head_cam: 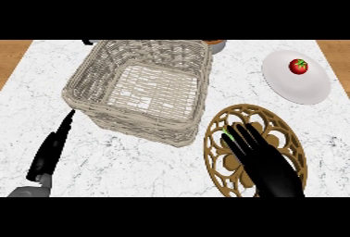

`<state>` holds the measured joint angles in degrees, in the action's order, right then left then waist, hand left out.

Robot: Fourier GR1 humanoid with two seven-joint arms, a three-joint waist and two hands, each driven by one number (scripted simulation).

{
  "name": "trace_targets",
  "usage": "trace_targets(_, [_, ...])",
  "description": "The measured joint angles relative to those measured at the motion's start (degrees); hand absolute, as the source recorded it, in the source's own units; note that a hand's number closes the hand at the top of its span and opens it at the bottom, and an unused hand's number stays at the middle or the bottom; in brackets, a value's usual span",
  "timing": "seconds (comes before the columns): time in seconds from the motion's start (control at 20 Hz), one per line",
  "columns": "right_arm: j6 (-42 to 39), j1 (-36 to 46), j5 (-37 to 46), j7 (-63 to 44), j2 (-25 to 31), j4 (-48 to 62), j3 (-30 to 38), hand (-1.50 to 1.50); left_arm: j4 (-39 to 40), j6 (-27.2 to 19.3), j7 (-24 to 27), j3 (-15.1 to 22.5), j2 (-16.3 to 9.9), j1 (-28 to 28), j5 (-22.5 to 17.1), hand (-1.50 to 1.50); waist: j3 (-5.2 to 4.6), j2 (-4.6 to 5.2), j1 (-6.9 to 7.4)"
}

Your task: Pick the eggplant from the placemat and place it in the basket

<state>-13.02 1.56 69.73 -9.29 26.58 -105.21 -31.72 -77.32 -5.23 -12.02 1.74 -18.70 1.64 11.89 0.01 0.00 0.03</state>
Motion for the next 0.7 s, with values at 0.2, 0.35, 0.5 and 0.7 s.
trace_targets(0.2, [0.35, 0.42, 0.97, 3.07, -1.25, 2.96, 2.75, -1.50, -0.49, 1.39, -0.78, -1.04, 0.60, 0.17, 0.44, 0.00, -0.01, -0.02, 0.02])
trace_targets(0.35, [-0.36, 1.51, 1.47, 4.38, -3.36, 4.98, 3.62, -1.50, -2.48, 1.63, -2.05, -1.00, 1.36, -0.69, 1.29, 0.00, 0.00, -0.02, 0.09])
trace_targets(0.5, [-0.03, 0.90, 3.59, 4.92, -5.17, 6.22, 3.01, -1.50, -2.09, 1.54, -1.61, -1.46, 2.26, -0.39, 2.19, 0.00, -0.13, -0.13, 0.04])
trace_targets(0.7, [-1.72, 0.73, 4.61, 6.01, -5.83, 6.96, 3.62, 1.50, -2.40, 2.25, -1.97, -2.36, 2.38, -0.24, 2.66, 0.00, -0.40, -0.36, 0.06])
